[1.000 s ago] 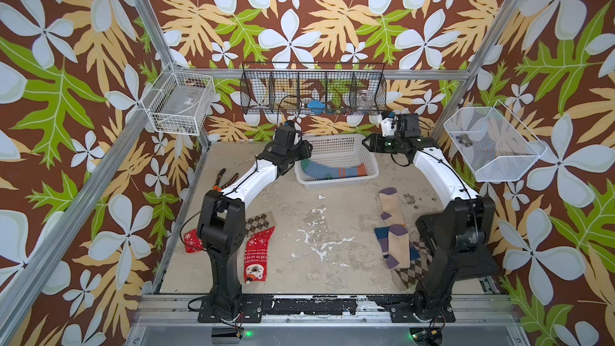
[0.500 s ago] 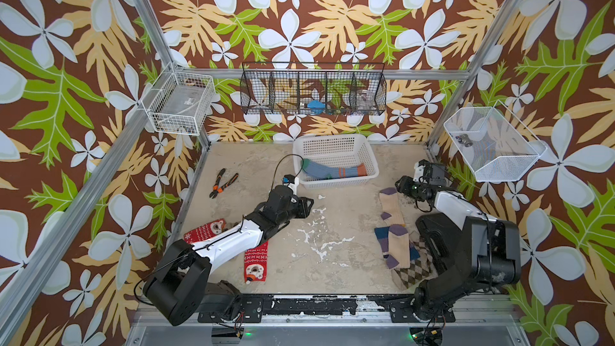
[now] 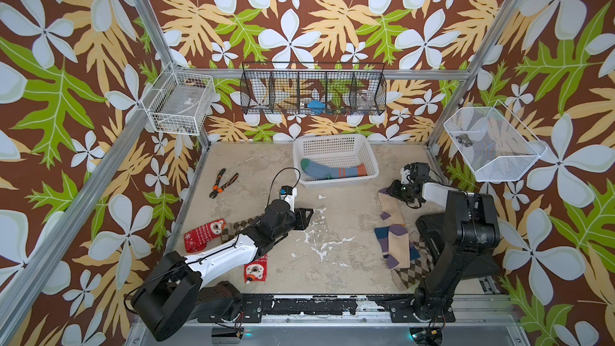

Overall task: Place the socks together as a pair
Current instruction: Adjust a pair of socks at the center of the board.

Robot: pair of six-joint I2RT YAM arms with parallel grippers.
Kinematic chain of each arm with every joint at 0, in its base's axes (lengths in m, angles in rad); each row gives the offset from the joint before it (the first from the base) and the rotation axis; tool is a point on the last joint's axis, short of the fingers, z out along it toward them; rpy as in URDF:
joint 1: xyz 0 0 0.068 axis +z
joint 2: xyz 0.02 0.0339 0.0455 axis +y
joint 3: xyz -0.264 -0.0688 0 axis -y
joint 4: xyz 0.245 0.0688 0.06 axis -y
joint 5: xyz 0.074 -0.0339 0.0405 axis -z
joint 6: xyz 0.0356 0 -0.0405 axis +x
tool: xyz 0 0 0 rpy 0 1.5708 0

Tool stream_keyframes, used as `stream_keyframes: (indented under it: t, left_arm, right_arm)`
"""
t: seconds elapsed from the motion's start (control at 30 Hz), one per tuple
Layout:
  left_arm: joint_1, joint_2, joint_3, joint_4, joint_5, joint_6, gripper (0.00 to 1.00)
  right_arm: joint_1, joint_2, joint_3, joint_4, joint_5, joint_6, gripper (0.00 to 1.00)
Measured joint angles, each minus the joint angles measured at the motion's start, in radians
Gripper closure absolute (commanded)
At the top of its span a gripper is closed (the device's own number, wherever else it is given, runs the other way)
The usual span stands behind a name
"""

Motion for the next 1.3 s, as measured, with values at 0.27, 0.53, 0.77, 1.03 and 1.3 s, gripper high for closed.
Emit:
stream_keyframes:
  t: [0.27,0.53,0.77,1.03,1.3]
  left_arm:
    - [0.0,-0.092,-0.019,-0.026,-0.043,0.002,0.59]
    - [0.0,-0.203,-0.026,-0.079,-0.103,0.025,0.58]
    - [0.001,-0.279,-0.045,-0.125,-0.169,0.028,0.56]
    - [0.011,-0.37,-0.075,-0.161,-0.247,0.031,0.48]
    - [0.047,-0.29,-0.121,-0.19,-0.225,0.03,0.45]
  right_arm:
    - [0.082,-0.122,-0.071,-0.024,-0.008,-0.002,1.0]
    - [0.325,-0.425,-0.142,-0.087,-0.032,0.005,1.0]
    - [0.677,-0.433,-0.074,-0.14,-0.136,0.011,1.0]
    - [0.811,-0.247,-0.007,-0.058,-0.293,0.074,0.72]
    - [0.769,-0.351,-0.064,-0.038,-0.192,0.064,0.55]
